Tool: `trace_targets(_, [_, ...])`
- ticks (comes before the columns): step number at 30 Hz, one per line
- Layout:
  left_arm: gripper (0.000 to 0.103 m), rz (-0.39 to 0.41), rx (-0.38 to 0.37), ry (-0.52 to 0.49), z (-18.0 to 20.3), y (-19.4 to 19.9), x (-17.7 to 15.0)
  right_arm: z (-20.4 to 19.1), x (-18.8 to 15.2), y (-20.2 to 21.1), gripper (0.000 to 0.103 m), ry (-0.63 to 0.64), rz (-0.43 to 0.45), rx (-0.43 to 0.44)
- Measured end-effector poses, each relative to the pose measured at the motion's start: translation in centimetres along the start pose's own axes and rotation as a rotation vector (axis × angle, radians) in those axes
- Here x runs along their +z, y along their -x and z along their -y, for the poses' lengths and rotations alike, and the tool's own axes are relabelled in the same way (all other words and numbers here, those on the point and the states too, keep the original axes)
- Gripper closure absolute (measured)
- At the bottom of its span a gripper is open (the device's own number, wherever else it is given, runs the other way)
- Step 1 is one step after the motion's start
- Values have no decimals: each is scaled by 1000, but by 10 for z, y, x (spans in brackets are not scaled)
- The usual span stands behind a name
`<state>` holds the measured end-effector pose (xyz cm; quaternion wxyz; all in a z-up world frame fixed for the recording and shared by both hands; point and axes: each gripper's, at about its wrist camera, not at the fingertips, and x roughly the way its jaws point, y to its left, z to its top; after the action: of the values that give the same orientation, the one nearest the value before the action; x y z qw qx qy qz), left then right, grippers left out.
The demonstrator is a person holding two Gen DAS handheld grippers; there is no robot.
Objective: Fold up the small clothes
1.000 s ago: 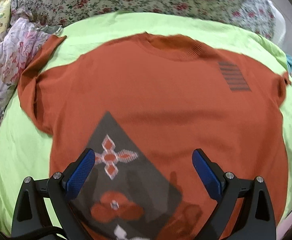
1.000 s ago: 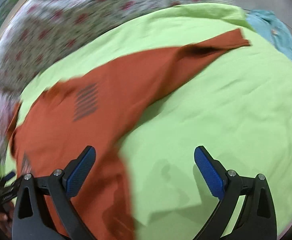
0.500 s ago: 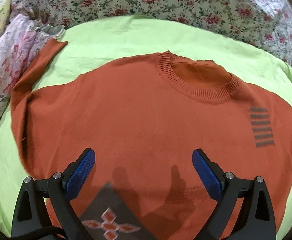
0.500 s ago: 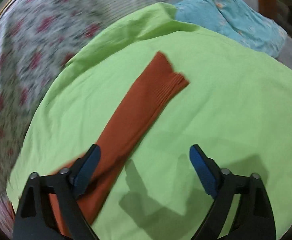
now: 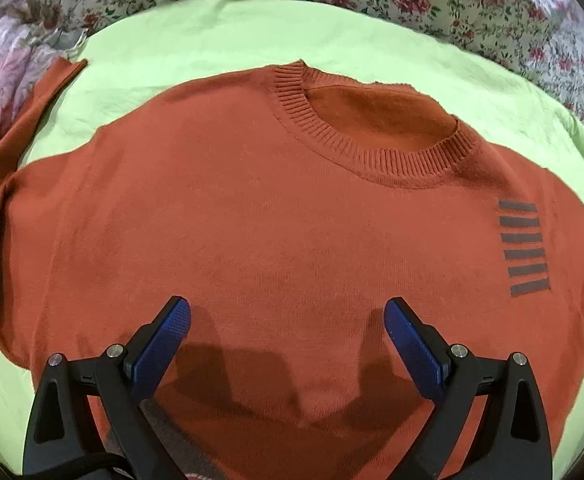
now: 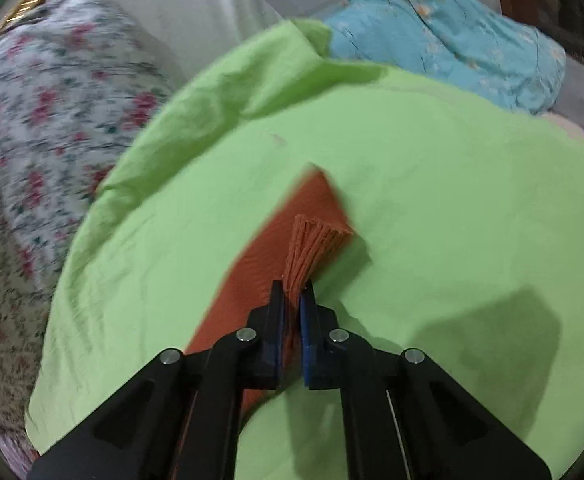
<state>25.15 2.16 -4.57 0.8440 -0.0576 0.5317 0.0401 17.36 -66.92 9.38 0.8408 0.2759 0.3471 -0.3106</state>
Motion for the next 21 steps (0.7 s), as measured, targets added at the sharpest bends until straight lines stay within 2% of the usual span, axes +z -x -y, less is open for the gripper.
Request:
trace_targets(3, [5,30,-26,-5,-14,18,-5,-32,-20,29,96,52,6,69])
trace_targets(10, [5,62,-76,-39,-56,58,-35,-152,-104,100,96,268,-39,319])
trace_targets(16, [5,69,-120,0,-93,86,-59,-275,-191,155,96,521,-156,613])
trace_targets(19, [5,78,-120,28,-102,90,-63,-319,-240,164,96,607,-253,710])
trace_targets(21, [5,81,-132,59,-109,92,-65,-345,-279,154,96,655,-335,753])
